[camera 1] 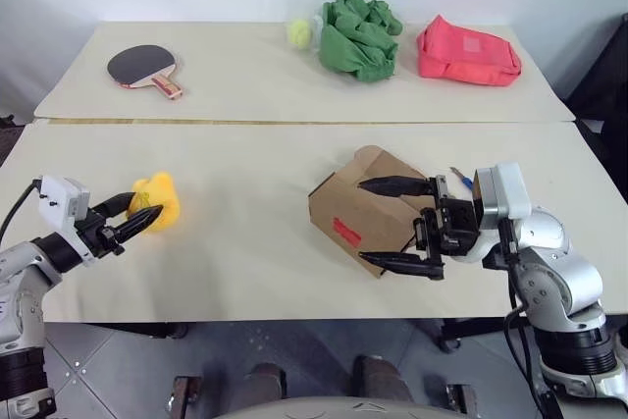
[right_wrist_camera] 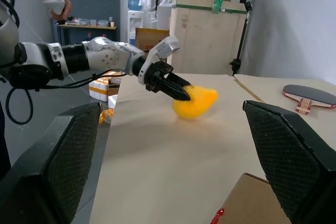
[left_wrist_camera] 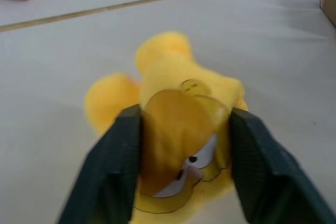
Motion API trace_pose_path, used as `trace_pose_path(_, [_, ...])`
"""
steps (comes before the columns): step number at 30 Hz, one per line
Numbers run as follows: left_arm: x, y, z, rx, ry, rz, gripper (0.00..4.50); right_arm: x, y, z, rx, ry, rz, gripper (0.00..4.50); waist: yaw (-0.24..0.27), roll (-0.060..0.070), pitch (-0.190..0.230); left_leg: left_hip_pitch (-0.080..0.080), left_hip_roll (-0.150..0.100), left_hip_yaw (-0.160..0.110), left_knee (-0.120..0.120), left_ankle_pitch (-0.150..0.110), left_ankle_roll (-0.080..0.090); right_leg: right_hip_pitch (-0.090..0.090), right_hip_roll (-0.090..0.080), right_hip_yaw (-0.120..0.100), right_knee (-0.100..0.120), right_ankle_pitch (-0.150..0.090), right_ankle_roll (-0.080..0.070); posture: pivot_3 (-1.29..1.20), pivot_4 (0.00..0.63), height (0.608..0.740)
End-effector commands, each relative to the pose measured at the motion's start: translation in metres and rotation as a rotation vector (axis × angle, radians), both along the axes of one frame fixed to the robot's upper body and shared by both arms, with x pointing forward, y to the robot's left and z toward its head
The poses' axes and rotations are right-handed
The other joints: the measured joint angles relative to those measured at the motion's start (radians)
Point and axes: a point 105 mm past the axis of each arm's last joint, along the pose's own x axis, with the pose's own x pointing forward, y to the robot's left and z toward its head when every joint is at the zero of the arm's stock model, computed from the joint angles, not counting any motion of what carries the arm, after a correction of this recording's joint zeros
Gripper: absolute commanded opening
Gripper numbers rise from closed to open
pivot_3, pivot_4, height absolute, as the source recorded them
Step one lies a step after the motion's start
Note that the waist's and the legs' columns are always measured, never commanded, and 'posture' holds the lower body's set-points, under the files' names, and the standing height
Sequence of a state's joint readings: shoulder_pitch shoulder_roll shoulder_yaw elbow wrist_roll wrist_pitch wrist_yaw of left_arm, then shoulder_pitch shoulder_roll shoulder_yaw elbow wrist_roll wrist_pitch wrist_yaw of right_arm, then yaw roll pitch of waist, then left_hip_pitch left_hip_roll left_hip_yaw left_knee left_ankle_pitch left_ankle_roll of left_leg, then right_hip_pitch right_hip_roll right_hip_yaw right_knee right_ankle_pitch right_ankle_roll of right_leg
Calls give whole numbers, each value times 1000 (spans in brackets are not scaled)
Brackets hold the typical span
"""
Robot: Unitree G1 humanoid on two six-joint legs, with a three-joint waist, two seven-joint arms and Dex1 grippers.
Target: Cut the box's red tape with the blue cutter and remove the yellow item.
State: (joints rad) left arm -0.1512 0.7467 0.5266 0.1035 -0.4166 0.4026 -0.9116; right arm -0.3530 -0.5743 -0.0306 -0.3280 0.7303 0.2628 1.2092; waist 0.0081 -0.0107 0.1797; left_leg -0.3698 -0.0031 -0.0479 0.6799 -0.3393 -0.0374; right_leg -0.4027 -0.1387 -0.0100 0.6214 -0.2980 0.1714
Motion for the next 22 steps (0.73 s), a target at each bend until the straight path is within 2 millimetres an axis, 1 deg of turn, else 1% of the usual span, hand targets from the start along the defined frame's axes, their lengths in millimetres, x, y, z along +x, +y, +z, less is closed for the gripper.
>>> trace_pose_path(1, [-2,5,18,22,-43,-10,3735,4,-7,8,4,-50,-24,4500,-8,0,0,0,0,0,0,0,0,0,0,0,0,0,0,0,150,740])
trace_pose_path(3, [-9,8,25,50,-67,-16,4323,5,-12,10,5,-58,-44,4500,-11,0,0,0,0,1,-1,0,0,-1,0,0,0,0,0,0,150,740])
trace_pose_path(4, [-16,9,28,80,-71,-31,4418,6,-16,10,-3,-62,-57,4500,-13,0,0,0,0,1,-1,0,0,-2,0,0,0,0,0,0,150,740])
trace_pose_path(6, [-37,17,32,159,-64,-43,4418,7,-26,8,-25,-66,-81,4500,-23,0,0,-1,1,4,-1,-2,-1,-5,0,0,0,0,0,0,150,740])
trace_pose_path(7, [-44,18,32,193,-54,-48,4418,6,-28,8,-32,-66,-84,4500,-31,0,0,-1,1,5,-2,-2,0,-5,0,0,1,0,0,0,150,740])
trace_pose_path(11, [-81,30,32,269,-41,-48,4418,5,-37,6,-56,-63,-90,4500,-37,0,0,-1,2,7,-2,-4,0,-6,0,0,-1,-1,-1,0,150,740])
trace_pose_path(12, [-87,32,31,283,-48,-47,4418,5,-39,5,-64,-63,-91,4500,-36,0,0,-1,2,7,-3,-4,0,-6,0,0,-1,-1,-2,0,150,740])
trace_pose_path(14, [-100,40,33,280,-91,23,4418,9,-44,0,-77,-66,-105,4500,-35,0,0,-1,3,7,-2,-4,0,-5,0,0,-1,-1,-2,0,150,740])
trace_pose_path(15, [-105,41,34,273,-106,50,4418,11,-45,-2,-79,-70,-111,4500,-35,0,0,0,3,7,-2,-5,0,-5,0,0,-1,-1,-2,0,150,740])
trace_pose_path(17, [-113,43,27,272,-87,89,4418,13,-44,-7,-83,-78,-112,4500,-34,0,0,0,3,7,-1,-5,1,-4,0,0,-1,-1,-2,0,150,740])
trace_pose_path(22, [-124,37,21,229,-109,170,4418,14,-43,-16,-93,-112,-119,4500,-29,0,0,0,3,7,-1,-6,1,-4,0,0,-1,-1,-2,0,150,740])
